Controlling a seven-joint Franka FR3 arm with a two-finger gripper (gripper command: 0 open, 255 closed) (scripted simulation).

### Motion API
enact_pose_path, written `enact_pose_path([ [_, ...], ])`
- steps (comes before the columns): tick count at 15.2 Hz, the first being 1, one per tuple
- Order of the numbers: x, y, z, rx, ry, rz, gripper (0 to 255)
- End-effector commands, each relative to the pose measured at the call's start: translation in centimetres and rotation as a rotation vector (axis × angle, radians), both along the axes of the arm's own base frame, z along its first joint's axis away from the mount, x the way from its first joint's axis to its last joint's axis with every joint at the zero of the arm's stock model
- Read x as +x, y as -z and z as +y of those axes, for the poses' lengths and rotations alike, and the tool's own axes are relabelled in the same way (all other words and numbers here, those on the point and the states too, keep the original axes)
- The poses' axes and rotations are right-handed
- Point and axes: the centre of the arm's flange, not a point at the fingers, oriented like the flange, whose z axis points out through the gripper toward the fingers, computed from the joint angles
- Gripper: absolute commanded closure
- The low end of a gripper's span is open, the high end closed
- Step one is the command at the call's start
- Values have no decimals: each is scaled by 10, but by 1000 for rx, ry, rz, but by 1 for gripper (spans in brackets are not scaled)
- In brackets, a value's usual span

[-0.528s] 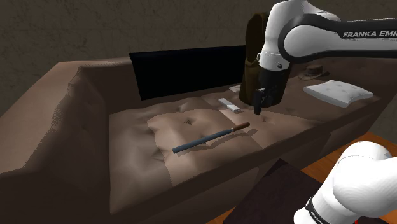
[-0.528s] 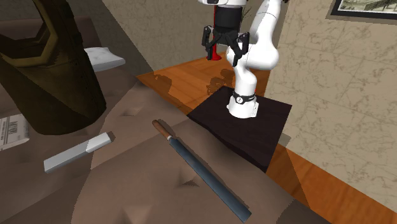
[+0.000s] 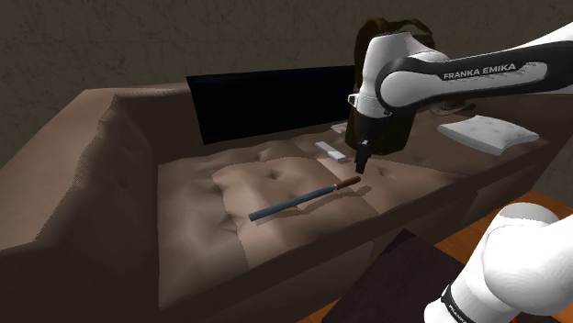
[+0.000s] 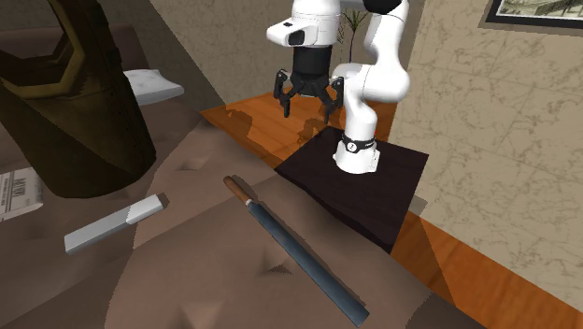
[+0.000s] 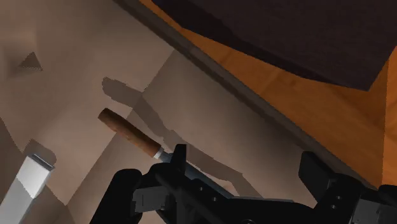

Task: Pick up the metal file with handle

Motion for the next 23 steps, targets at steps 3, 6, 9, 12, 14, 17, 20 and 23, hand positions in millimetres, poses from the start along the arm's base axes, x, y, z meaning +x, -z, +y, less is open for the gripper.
enact_pose_path([
  [3, 37, 37, -9, -2, -215, 1, 0],
  [6, 64, 65, -9, -2, -372, 4, 0],
  [9, 91, 92, -5, -2, -528, 7, 0],
  [12, 117, 120, 4, -3, -685, 10, 0],
  [14, 133, 139, 11, -3, -789, 12, 0],
  [17, 156, 167, 26, -4, -945, 14, 0],
  [20, 159, 182, 29, -4, -969, 15, 0],
  [23, 159, 198, 29, -4, -969, 15, 0],
])
